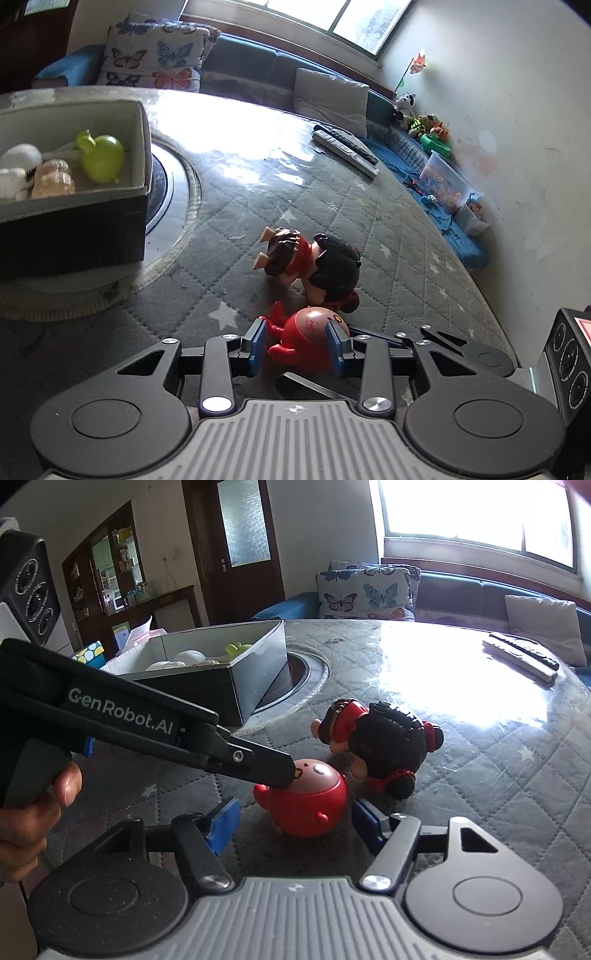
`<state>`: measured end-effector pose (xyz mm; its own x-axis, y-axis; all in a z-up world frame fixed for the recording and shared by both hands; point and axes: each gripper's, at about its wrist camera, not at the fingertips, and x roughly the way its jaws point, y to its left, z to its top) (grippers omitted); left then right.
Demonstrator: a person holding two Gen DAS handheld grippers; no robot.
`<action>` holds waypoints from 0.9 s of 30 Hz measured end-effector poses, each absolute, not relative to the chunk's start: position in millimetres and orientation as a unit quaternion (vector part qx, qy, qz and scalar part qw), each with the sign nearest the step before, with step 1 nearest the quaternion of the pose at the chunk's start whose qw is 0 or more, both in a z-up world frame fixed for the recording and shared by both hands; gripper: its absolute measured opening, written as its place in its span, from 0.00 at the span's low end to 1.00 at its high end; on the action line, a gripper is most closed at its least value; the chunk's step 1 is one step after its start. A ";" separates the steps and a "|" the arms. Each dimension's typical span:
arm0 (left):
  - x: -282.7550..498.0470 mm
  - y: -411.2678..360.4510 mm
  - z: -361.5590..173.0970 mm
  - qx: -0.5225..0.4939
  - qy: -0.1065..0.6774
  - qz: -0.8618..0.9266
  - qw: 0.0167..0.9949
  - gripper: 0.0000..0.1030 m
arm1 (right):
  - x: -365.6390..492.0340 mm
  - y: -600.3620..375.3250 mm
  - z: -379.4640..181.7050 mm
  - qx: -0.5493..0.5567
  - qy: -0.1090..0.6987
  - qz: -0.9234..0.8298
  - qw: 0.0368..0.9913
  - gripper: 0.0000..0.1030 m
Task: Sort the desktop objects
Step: 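Close the left tool on the red toy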
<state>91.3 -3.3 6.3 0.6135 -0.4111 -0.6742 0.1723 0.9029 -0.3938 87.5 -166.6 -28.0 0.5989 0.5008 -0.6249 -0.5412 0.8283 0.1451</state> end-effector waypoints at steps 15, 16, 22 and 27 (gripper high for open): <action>96.2 -11.3 2.8 -0.132 0.418 -0.182 0.880 0.38 | 89.6 -164.8 -30.5 -0.021 0.338 0.301 0.891 0.59; 96.8 -11.2 2.2 -0.134 0.419 -0.183 0.880 0.39 | 90.0 -165.0 -30.8 -0.021 0.338 0.301 0.892 0.58; 98.5 -13.5 -2.0 -0.134 0.424 -0.189 0.876 0.45 | 92.2 -167.7 -32.1 -0.016 0.340 0.298 0.892 0.54; 97.9 -10.8 -4.2 -0.145 0.424 -0.194 0.873 0.45 | 91.1 -167.3 -32.1 -0.020 0.339 0.298 0.892 0.54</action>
